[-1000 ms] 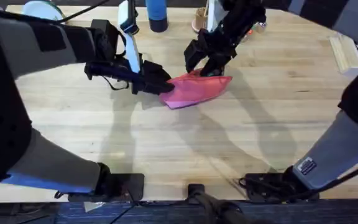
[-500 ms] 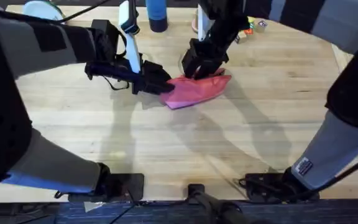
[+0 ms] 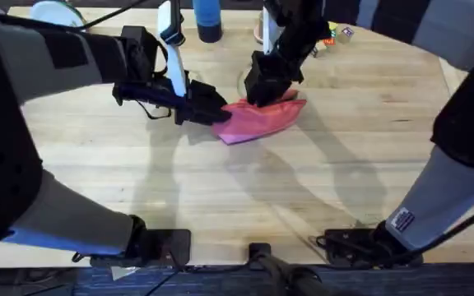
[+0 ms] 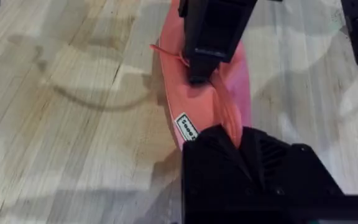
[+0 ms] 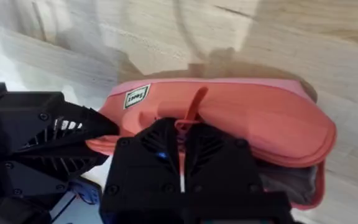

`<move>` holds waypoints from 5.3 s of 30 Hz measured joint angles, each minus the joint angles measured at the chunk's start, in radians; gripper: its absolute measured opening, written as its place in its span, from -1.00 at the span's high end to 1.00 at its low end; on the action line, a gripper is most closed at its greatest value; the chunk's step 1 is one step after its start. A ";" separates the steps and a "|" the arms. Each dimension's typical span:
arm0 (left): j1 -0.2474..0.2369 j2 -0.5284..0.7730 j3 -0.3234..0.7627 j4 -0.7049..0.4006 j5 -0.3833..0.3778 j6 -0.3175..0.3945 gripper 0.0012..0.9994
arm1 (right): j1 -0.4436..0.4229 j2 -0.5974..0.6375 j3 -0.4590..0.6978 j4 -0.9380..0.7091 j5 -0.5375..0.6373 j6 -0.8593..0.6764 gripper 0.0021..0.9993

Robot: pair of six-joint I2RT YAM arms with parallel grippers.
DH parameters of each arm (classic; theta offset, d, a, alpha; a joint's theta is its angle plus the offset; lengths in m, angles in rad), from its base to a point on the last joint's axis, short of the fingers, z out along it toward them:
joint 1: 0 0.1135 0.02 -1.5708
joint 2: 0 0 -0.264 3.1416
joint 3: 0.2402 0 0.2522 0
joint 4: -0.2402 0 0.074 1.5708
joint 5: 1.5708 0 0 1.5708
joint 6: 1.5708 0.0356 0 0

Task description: Unzip the bag, pick up the pens from the table one at a time and place them inside, then zip the bag closed.

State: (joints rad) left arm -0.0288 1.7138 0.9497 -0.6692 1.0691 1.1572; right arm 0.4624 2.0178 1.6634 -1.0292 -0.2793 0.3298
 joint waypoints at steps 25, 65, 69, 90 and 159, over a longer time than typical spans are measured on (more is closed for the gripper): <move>0.000 0.000 0.000 0.001 0.005 0.000 0.92 | -0.026 0.000 0.103 -0.098 0.054 -0.039 0.94; -0.017 0.000 0.000 0.000 0.027 -0.007 0.92 | -0.395 0.000 0.123 -0.048 0.051 -0.129 0.94; -0.011 0.000 0.000 -0.011 0.022 -0.006 0.92 | -0.444 0.000 0.039 0.070 0.133 -0.141 0.94; -0.010 0.000 0.000 -0.010 0.020 -0.006 0.92 | -0.445 -0.011 -0.009 0.093 0.194 -0.252 0.94; -0.002 -0.652 0.227 -0.328 -0.631 -0.891 -0.99 | -0.362 -0.473 0.059 -0.127 0.205 -0.616 -1.00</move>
State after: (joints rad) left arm -0.0311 1.0613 1.1770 -0.9972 0.4383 0.2661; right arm 0.1000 1.5448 1.7226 -1.1561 -0.0742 -0.2859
